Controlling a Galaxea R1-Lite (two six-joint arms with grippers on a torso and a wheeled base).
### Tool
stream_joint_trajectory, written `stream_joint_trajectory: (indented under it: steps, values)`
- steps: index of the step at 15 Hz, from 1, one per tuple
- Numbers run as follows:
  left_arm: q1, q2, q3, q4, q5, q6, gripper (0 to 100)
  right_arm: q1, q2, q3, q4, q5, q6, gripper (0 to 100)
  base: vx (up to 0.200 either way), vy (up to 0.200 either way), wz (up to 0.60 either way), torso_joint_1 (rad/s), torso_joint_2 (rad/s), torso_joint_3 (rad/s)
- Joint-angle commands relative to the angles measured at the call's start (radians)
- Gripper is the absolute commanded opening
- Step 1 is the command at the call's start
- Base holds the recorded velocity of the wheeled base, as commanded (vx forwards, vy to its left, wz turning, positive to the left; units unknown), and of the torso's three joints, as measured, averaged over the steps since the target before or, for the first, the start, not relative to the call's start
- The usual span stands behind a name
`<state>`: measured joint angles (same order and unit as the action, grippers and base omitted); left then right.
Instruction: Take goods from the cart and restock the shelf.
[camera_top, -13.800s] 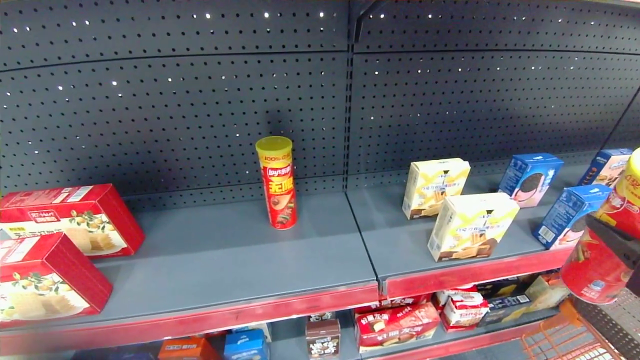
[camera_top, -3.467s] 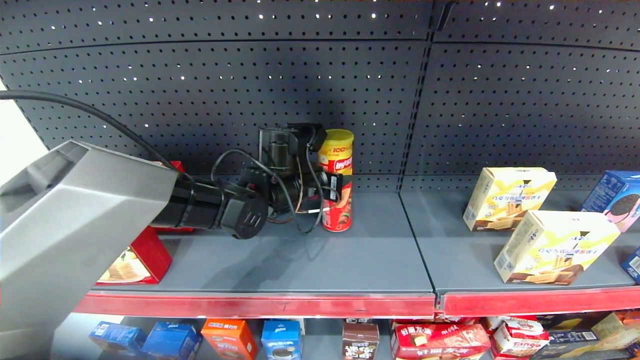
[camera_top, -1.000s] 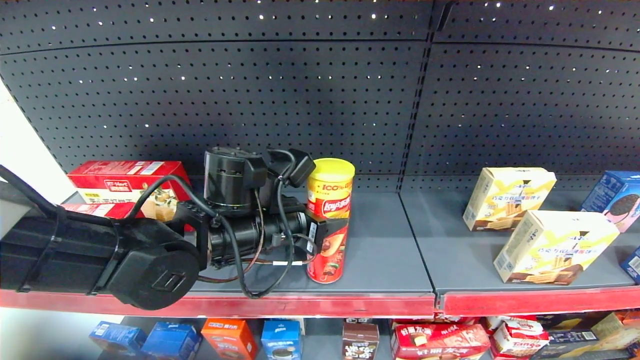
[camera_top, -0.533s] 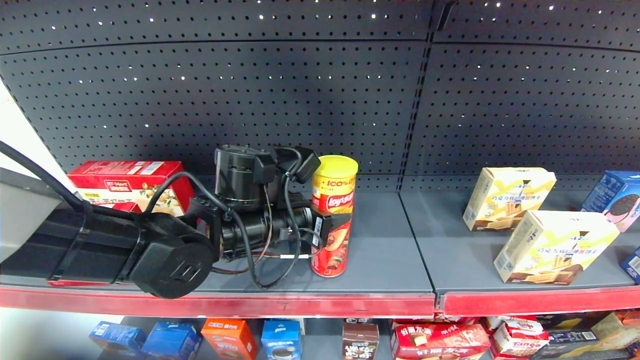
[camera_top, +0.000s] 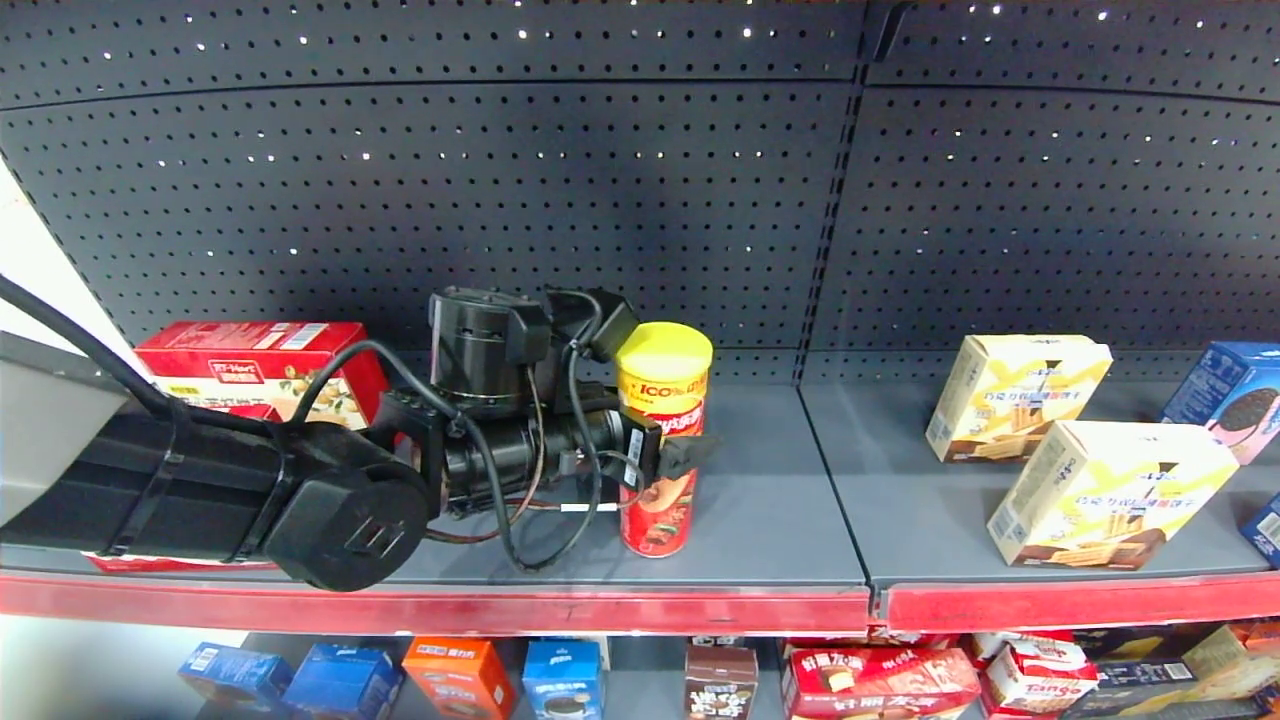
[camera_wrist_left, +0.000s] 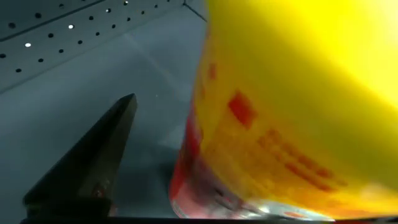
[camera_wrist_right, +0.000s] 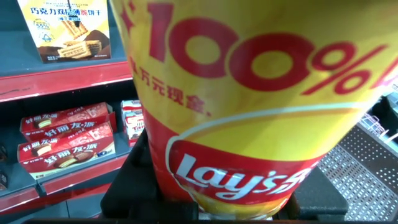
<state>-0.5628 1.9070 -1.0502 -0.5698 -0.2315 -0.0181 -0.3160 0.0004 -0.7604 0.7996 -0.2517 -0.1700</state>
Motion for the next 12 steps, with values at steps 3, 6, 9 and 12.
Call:
stream_joint_trajectory:
  steps: [3, 6, 9, 12]
  values:
    - [-0.003, -0.006, 0.013, 0.001, 0.012, -0.002, 100, 0.000, 0.000, 0.001, -0.002, 0.000, 0.000, 0, 0.000, 0.000, 0.00, 0.000, 0.00, 0.000]
    - [-0.003, -0.036, 0.030, 0.008, 0.015, 0.000, 100, 0.000, 0.000, 0.001, -0.002, 0.002, 0.000, 0, 0.000, 0.000, 0.00, 0.000, 0.00, 0.000]
    - [-0.003, -0.071, 0.061, 0.008, 0.021, 0.000, 100, 0.000, 0.000, 0.006, -0.002, 0.002, 0.000, 0, 0.000, 0.000, 0.00, 0.000, 0.00, 0.000]
    - [-0.002, -0.131, 0.116, 0.008, 0.024, -0.002, 100, 0.000, 0.000, 0.009, -0.002, 0.002, 0.000, 0, 0.000, 0.000, 0.00, 0.000, 0.00, 0.000]
